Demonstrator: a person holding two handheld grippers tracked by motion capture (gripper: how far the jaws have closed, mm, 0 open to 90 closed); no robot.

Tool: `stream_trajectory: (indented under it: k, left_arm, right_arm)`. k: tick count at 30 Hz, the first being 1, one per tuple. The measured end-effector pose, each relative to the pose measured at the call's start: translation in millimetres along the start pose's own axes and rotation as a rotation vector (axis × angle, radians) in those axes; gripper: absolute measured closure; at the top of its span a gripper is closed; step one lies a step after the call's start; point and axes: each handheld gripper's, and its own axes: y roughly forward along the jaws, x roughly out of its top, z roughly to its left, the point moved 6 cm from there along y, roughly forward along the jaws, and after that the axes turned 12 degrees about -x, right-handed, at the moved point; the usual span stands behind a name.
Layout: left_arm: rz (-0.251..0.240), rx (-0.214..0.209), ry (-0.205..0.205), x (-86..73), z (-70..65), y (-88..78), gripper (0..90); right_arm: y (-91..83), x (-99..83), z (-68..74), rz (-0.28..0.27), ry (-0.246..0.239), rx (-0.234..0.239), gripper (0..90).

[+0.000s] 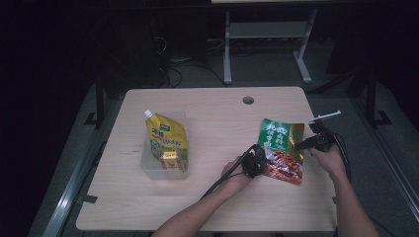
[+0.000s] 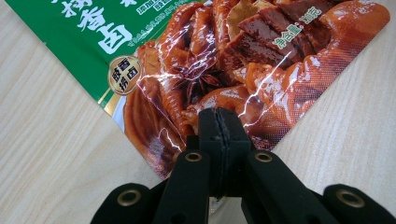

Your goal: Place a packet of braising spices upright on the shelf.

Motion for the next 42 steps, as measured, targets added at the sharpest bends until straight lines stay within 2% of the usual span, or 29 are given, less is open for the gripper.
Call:
stream_trajectory:
  k: [2, 7, 11, 15, 23, 25, 31, 42]
  left_arm:
    - [-0.001, 0.002, -0.001, 0.0, -0.1, 0.0, 89.2]
    - [-0.011, -0.001, -0.017, -0.5, 2.1, -1.1, 85.2]
    - [-0.013, -0.024, -0.046, -2.6, 4.9, -5.2, 78.8]
    - [-0.023, -0.037, -0.057, -5.5, 3.8, -11.4, 76.5]
    - [-0.068, -0.040, -0.085, -12.8, 6.4, -27.5, 73.6]
    - [-0.084, -0.056, -0.100, -14.5, 5.6, -33.7, 72.9]
    - [-0.094, -0.052, -0.082, -21.4, 0.3, -45.7, 70.6]
    - [-0.110, -0.050, -0.084, -35.7, -4.8, -61.0, 63.7]
  right_arm:
    - [0.1, -0.4, 0.1, 0.001, -0.003, -0.008, 88.2]
    - [-2.2, -1.0, 1.3, -0.020, -0.017, -0.019, 89.7]
    - [-8.7, -2.3, 4.0, -0.042, -0.026, -0.006, 89.8]
    - [-16.0, -5.9, 8.9, -0.059, -0.044, 0.011, 89.8]
    - [-40.3, -7.2, 25.6, -0.147, -0.092, 0.042, 89.9]
    - [-45.3, -7.5, 30.7, -0.163, -0.095, 0.052, 90.0]
    - [-58.7, -10.9, 45.3, -0.198, -0.131, 0.059, 90.0]
    - [-101.4, -8.9, 87.8, -0.295, -0.237, 0.049, 90.0]
